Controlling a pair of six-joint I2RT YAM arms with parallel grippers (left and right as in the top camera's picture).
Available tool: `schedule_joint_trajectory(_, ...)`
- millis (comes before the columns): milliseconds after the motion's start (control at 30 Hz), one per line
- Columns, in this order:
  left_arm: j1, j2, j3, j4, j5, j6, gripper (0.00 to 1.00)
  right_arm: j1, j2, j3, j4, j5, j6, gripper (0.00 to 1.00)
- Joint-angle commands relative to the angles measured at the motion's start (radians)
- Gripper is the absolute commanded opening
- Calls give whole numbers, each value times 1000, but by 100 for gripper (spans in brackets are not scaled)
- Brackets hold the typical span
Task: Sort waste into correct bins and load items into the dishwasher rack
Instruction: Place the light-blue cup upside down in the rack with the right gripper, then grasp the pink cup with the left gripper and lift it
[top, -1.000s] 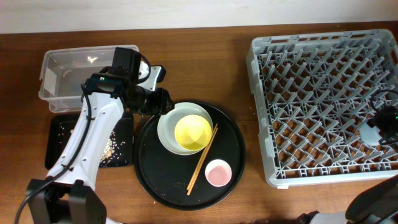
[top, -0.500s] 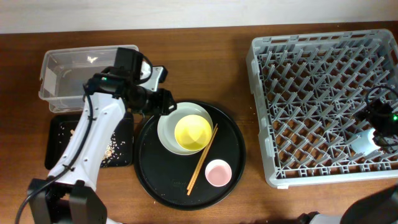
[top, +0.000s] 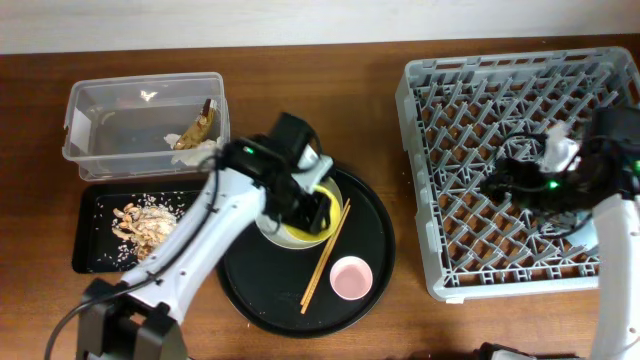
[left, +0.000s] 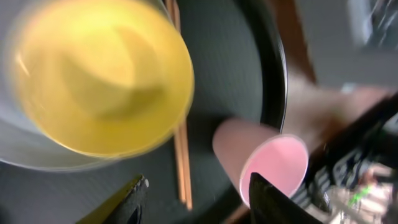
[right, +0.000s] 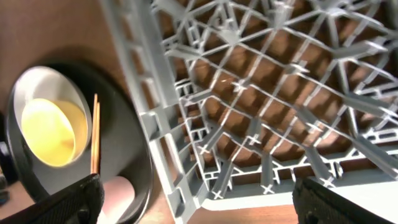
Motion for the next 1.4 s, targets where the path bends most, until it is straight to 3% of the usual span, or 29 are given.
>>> schedule_joint_trajectory(0, -75, 17, -101, -8, -20, 0, 52, 60, 7, 10, -1, 35, -21, 98)
schedule_joint_trajectory(200, -172, 17, -225, 93, -20, 0, 59, 83, 18, 10, -3, 35, -21, 98)
schedule_joint_trajectory(433, -203, 17, -285, 233, -21, -44, 57, 83, 18, 9, -6, 35, -21, 98)
schedule_joint_trajectory(500, -203, 17, -285, 241, -21, -44, 47, 83, 18, 9, -6, 35, -21, 98)
schedule_joint_trajectory(567, -203, 17, -285, 244, -21, -44, 22, 83, 18, 9, -6, 35, -21, 98)
schedule_joint_trajectory(700, -203, 17, -285, 250, -21, -44, 1, 83, 18, 10, -6, 35, -21, 98)
schedule_joint_trajectory(933, -178, 13, -242, 253, 0, -69, 0, 83, 18, 9, -6, 35, -21, 98)
schedule_joint_trajectory(1067, -74, -19, -144, 266, 122, -69, 0, 80, 18, 10, 8, 35, -20, 98)
schedule_joint_trajectory(1167, 46, -29, -113, 417, 406, -84, 0, 80, 18, 9, 51, -10, -31, 98)
schedule_joint_trajectory(1367, 166, 8, -114, 806, 768, -352, 1, 102, 18, 9, 18, -611, -468, 98)
